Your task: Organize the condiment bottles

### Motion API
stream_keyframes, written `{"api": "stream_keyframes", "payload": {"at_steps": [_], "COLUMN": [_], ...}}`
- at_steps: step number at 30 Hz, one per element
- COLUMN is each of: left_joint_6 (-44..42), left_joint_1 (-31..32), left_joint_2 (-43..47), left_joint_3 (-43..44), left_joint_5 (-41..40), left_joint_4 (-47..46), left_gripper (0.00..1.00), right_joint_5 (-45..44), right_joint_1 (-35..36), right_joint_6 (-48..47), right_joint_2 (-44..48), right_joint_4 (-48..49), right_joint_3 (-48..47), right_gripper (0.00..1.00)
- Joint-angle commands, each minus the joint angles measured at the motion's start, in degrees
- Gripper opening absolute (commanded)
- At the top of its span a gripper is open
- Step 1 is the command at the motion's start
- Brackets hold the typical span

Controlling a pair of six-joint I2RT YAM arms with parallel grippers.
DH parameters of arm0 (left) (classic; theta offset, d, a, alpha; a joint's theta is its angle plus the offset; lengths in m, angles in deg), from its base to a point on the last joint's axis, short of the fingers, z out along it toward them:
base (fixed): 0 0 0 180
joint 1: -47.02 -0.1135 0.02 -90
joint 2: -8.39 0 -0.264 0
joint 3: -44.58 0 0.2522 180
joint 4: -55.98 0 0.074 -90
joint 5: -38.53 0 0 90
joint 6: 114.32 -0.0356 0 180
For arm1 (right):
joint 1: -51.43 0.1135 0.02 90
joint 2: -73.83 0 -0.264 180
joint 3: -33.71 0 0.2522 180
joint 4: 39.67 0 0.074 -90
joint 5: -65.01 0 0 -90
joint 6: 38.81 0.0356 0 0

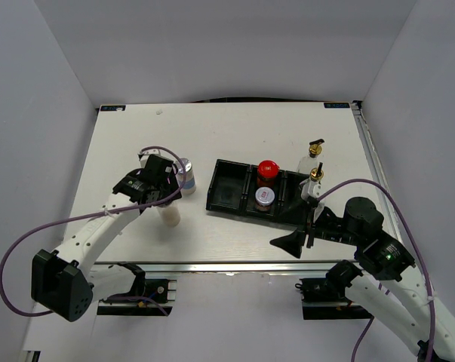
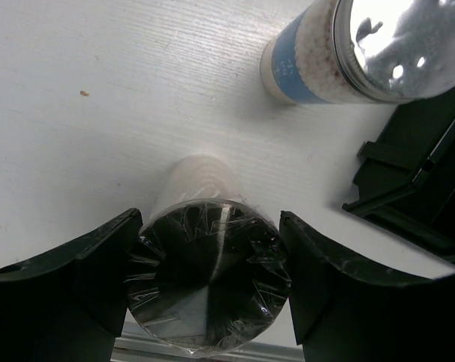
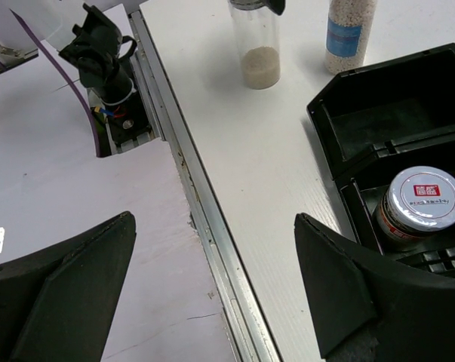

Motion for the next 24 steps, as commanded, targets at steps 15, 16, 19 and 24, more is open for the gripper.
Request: {"api": "stream_keyframes", "payload": {"at_steps": [15,16,19,24], "left_joint_6": [-6.9,-6.7,-7.2,-9.6], "left_joint_1": [2.5,3.1,6.3,11.1], "left_joint_2": [-1.1,-2.2,-7.0,-16.1], "left_joint_3": [15.1,16.3,22.2,32.4], "left_joint_5": [22.0,22.0,21.5,14.9], "left_joint_4": [-11.0,-11.6,-12.7,-13.7], "left_gripper": [0.00,0.00,0.00,0.00], "right_joint_5": [-1.5,-1.7,-2.8,-3.2], "right_joint_1": [0.3,0.3,0.3,0.4], "right_joint_6": [0.0,0.1,-0.1,0.1], "right_joint_2": [0.7,1.0,1.8,3.4], "right_joint_4": [2.1,2.3,2.4,2.4], "right_joint_3": [-0.3,-0.2,-0.3,0.0], "right_gripper": [0.89,0.89,0.90,0.89]}}
